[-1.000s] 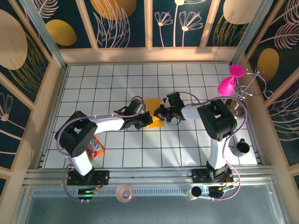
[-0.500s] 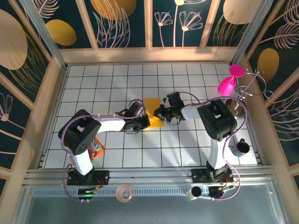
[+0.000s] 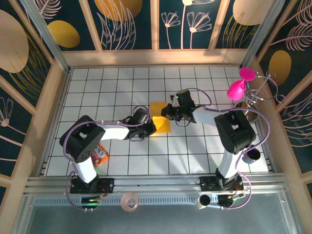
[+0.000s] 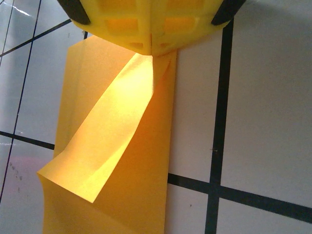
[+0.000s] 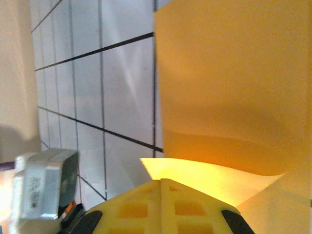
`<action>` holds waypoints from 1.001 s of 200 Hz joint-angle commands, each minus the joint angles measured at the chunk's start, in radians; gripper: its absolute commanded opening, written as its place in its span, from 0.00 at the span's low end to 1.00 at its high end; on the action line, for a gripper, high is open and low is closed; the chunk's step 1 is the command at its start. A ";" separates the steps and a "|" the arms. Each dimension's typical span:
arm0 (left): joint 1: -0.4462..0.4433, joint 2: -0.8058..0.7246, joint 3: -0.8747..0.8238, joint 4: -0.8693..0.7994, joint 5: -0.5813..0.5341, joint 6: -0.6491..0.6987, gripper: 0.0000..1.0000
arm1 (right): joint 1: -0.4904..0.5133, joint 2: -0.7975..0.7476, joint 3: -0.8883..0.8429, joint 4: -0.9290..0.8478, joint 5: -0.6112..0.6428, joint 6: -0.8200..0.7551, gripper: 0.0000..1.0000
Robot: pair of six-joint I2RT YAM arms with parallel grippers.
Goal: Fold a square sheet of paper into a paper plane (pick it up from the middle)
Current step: Fold the triangle a second time at the center of the table.
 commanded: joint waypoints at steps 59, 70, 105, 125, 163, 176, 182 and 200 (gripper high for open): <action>-0.001 -0.004 -0.034 -0.094 -0.012 -0.012 0.00 | 0.059 0.087 0.034 -0.033 -0.037 -0.051 0.00; -0.002 -0.008 -0.035 -0.095 -0.013 -0.012 0.00 | 0.061 0.105 0.044 -0.041 -0.039 -0.055 0.00; -0.001 -0.019 -0.034 -0.093 -0.007 -0.012 0.00 | 0.062 0.139 0.053 -0.057 -0.038 -0.061 0.00; -0.001 -0.031 -0.024 -0.080 0.006 -0.006 0.00 | 0.064 0.156 0.060 -0.074 -0.031 -0.065 0.00; -0.001 -0.058 0.002 -0.041 0.033 0.004 0.00 | 0.068 0.182 0.071 -0.097 -0.023 -0.071 0.00; 0.000 -0.053 0.009 -0.031 0.033 0.004 0.00 | 0.068 0.185 0.072 -0.097 -0.021 -0.070 0.00; -0.002 -0.048 0.014 -0.034 0.033 0.006 0.00 | 0.069 0.185 0.074 -0.098 -0.021 -0.070 0.00; -0.001 -0.023 0.024 -0.047 0.026 0.004 0.00 | 0.070 0.188 0.074 -0.098 -0.020 -0.068 0.00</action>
